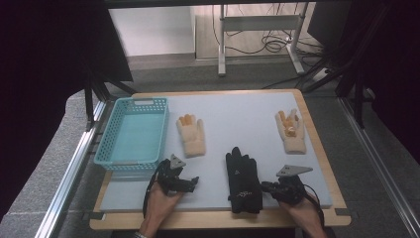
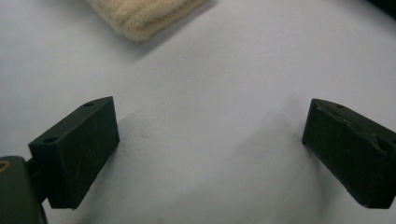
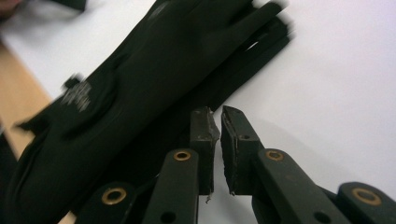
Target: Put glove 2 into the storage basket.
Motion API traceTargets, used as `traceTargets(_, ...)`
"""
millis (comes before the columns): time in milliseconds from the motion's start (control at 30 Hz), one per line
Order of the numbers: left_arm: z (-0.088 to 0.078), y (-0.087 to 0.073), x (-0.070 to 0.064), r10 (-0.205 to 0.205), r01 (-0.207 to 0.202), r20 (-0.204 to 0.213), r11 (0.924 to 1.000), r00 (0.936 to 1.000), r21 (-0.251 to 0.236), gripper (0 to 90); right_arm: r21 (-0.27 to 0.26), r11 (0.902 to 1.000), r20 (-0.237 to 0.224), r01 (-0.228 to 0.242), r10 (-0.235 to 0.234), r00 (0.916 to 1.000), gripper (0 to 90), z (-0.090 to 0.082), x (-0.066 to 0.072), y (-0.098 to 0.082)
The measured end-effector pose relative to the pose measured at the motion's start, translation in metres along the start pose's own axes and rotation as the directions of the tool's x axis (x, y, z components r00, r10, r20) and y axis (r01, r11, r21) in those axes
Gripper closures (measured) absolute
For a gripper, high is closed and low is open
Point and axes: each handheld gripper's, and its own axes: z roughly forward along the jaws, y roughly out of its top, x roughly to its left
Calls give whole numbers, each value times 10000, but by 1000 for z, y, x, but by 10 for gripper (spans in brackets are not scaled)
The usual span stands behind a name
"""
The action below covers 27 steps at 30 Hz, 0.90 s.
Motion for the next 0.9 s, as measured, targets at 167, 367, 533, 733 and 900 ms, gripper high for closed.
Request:
traceTargets(167, -3, -2, 1, 65, -65, -18, 10000, 10000, 51, 36, -96, 9996, -335, 252, -255, 9991, 825, 10, 10, 0)
traceTargets(367, -8, -6, 4, 476, -475, -279, 9989, 9985, 51, 15, -135, 9995, -612, 294, -302, 9977, 825, 22, 19, 6)
traceTargets(533, -12, -8, 6, 957, -953, -542, 9954, 9939, 93, 12, -190, 9983, -823, 547, -560, 9950, 821, 40, 32, 19)
traceTargets(733, -11, -10, 9, 946, -947, -291, 9955, 9951, -24, 20, -340, 9963, -728, 792, -815, 9940, 814, 60, 45, 34)
traceTargets(900, -10, -10, 10, 833, -833, -68, 9965, 9965, -77, 34, -412, 9930, -606, 1111, -1135, 9917, 810, 71, 51, 42)
